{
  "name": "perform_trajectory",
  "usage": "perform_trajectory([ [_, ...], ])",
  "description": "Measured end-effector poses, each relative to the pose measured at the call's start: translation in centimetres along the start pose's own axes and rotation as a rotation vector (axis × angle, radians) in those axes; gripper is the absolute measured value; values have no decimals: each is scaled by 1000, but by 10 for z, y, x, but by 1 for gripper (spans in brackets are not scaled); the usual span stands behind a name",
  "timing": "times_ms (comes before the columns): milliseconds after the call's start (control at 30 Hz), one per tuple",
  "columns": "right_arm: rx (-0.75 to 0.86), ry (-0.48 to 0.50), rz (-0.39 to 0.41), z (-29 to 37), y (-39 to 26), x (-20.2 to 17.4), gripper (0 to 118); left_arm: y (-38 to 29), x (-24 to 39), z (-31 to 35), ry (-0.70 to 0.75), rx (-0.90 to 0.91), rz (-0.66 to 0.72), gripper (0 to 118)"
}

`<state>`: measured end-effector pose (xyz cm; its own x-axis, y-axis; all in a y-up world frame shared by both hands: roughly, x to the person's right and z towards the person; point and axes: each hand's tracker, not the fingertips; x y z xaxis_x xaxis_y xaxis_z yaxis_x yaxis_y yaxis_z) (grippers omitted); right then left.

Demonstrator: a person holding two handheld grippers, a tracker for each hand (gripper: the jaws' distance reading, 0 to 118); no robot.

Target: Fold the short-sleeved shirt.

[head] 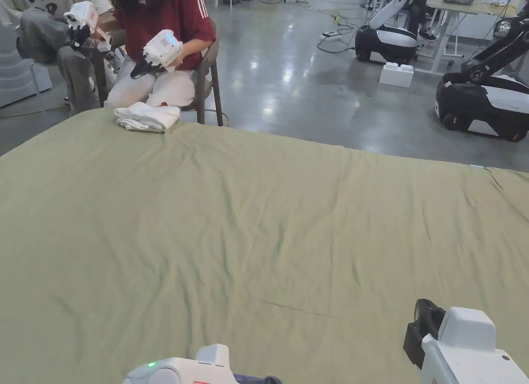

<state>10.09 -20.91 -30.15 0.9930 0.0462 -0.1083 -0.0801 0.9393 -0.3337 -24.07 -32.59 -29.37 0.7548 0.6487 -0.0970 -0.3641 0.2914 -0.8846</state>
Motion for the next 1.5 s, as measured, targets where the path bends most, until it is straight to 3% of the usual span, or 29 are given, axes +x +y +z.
perform_trajectory([
  [67, -4, -1, -7, 1, -1, 2, 0, 4, 0, 14, -16, 16, -17, 63],
  [133, -7, -3, -10, 1, -2, 3, 0, 9, 0, 26, -67, 33, -21, 52],
  [200, -8, -5, -13, 2, -3, 5, 0, 11, 0, 32, -71, 54, -38, 25],
  [233, -8, -5, -16, 2, -3, 5, 0, 12, 0, 30, -52, 55, -49, 18],
  [333, -12, -5, -22, 2, -3, 5, 0, 10, -1, 12, 31, 6, -77, 15],
  [600, -22, -4, -13, 2, -6, 5, 0, -28, 31, -49, -12, -244, -226, 6],
  [967, -25, -1, -24, 1, -8, 5, 0, -29, 29, -55, -50, -155, -185, 5],
  [1067, -4, -2, -24, 3, -7, 5, 0, -13, 19, -21, -102, -64, -143, 13],
  [1200, 32, -12, -34, 8, -2, 9, 0, 12, -18, 37, -80, 72, -115, 66],
  [1233, 46, -18, -36, 9, 0, 10, 0, 16, -31, 50, -58, 91, -107, 71],
  [1367, 74, -31, -41, 13, 4, 14, 0, 25, -81, 81, 10, 131, -80, 77],
  [1500, 75, -39, -51, 12, 8, 18, 0, 22, -117, 79, -41, 58, -51, 84],
])
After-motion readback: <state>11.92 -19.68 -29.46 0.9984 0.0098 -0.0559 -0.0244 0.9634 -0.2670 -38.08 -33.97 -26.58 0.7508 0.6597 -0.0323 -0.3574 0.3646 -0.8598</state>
